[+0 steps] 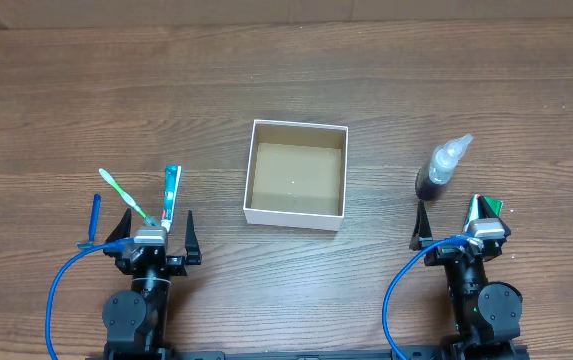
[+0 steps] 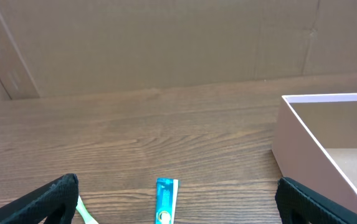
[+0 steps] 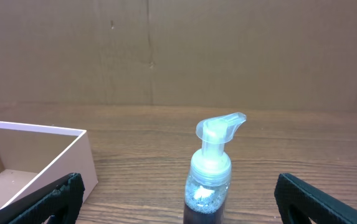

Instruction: Pack container

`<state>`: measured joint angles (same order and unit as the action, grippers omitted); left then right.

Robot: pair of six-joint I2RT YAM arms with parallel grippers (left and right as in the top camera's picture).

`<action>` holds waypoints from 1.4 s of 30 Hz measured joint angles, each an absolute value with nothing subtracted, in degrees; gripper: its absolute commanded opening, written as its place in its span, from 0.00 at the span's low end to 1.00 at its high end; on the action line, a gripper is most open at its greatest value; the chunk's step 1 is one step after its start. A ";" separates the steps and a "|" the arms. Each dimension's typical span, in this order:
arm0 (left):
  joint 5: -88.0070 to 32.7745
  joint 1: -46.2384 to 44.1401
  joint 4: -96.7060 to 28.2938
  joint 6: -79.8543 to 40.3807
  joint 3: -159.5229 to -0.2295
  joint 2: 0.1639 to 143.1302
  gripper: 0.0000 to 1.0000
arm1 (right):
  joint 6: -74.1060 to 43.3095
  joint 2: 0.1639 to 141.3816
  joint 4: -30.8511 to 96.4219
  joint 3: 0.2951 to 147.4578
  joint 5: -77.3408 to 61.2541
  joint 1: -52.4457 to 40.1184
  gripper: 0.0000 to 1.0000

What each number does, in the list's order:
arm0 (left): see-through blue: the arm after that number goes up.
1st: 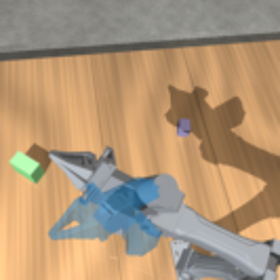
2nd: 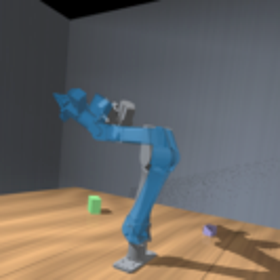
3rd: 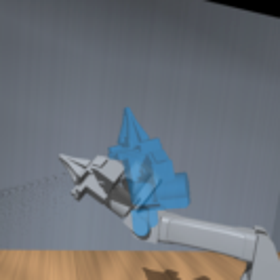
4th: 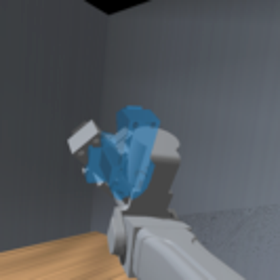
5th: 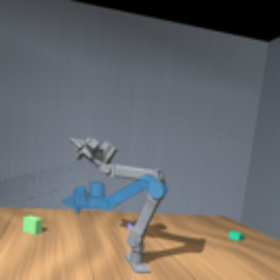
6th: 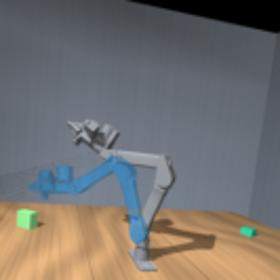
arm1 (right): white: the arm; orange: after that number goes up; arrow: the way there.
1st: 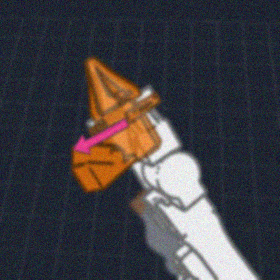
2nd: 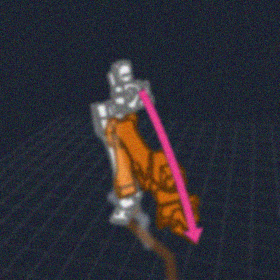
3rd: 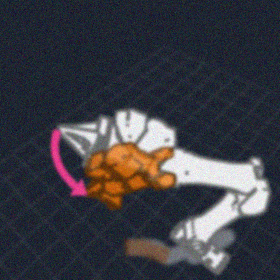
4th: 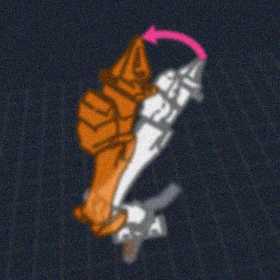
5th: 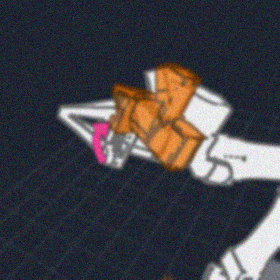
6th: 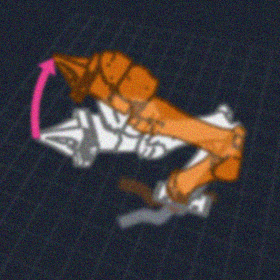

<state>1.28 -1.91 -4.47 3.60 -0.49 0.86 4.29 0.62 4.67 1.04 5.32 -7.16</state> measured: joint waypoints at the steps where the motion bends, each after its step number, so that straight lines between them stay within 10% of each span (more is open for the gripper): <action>1: 1.28 -1.91 -4.47 3.60 -0.49 0.86 1.00 | 4.29 0.62 4.64 1.04 5.32 -7.16 1.00; 19: -3.03 -1.91 -15.16 -0.56 -13.69 4.80 1.00 | -4.05 4.95 7.51 8.25 5.80 -7.16 1.00; 32: -3.27 -1.91 -38.00 -1.37 -51.20 42.81 1.00 | -6.07 48.10 33.45 49.54 10.96 -7.16 1.00; 42: -5.87 -1.91 -53.21 -1.37 -65.30 56.36 1.00 | -13.30 61.36 37.95 54.22 1.65 2.85 1.00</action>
<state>-5.87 -1.91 -53.21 -1.37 -65.30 56.36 -13.30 61.36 37.95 54.22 1.65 2.85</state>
